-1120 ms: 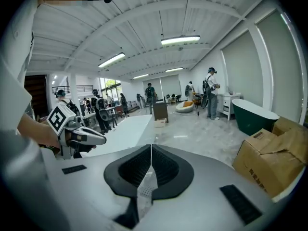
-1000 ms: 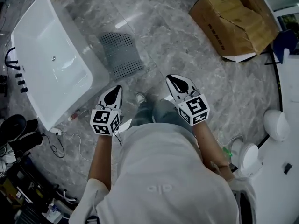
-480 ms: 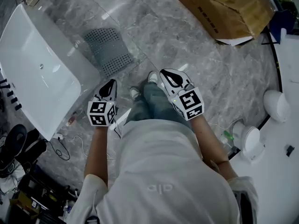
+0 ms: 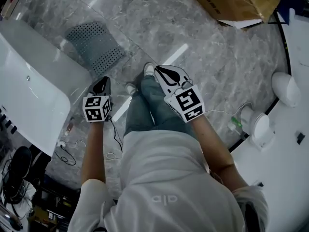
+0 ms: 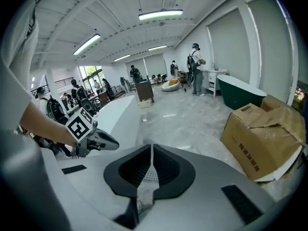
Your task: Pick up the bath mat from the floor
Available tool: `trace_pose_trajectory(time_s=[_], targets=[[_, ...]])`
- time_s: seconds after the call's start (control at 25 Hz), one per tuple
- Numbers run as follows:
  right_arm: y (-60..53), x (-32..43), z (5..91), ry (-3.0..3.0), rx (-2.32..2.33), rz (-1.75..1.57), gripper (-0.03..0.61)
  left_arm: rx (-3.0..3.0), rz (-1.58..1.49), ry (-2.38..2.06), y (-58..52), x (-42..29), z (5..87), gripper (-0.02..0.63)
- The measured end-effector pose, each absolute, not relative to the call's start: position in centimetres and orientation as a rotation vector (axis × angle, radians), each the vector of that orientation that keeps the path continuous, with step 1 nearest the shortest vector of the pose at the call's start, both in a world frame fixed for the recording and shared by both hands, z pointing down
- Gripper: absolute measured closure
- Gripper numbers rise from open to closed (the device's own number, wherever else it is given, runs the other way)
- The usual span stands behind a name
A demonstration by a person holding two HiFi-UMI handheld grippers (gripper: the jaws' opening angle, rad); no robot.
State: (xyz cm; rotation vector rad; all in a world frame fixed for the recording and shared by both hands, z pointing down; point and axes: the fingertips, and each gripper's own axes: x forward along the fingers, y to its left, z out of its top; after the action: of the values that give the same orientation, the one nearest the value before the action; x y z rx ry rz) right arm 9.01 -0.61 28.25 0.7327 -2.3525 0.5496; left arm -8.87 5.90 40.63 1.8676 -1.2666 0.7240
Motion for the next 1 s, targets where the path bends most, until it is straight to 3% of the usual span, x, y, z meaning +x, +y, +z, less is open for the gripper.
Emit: trace_pose_trajectory(time_s=[0.08,0.16,0.2,0.44,1.0], targets=[[-1.3,9.2,30.4,-2.336,0.741,0.572,0.551,1.864,0.783,-1.233,5.2,-8.6,43.7,0.571],[-2.0,9.3,32.4,-2.324,0.739,0.592,0.551,1.859,0.843,-1.212,4.6,-8.5,46.8,0.467],[-2.3,9.3,33.3,-2.32,0.737,0.601,0.551,1.853,0.866,-1.204,4.3,-8.5,48.3,0.451],[-3.7,9.9,39.4,-2.276,0.739,0.611,0.551,1.834,0.962,-1.15,3.3,-8.6,57.1,0.4],[-2.9,11.2,56.5,-2.173,0.766,0.717,0.551,1.814,1.16,-1.009,5.8,-8.5,77.3,0.351]])
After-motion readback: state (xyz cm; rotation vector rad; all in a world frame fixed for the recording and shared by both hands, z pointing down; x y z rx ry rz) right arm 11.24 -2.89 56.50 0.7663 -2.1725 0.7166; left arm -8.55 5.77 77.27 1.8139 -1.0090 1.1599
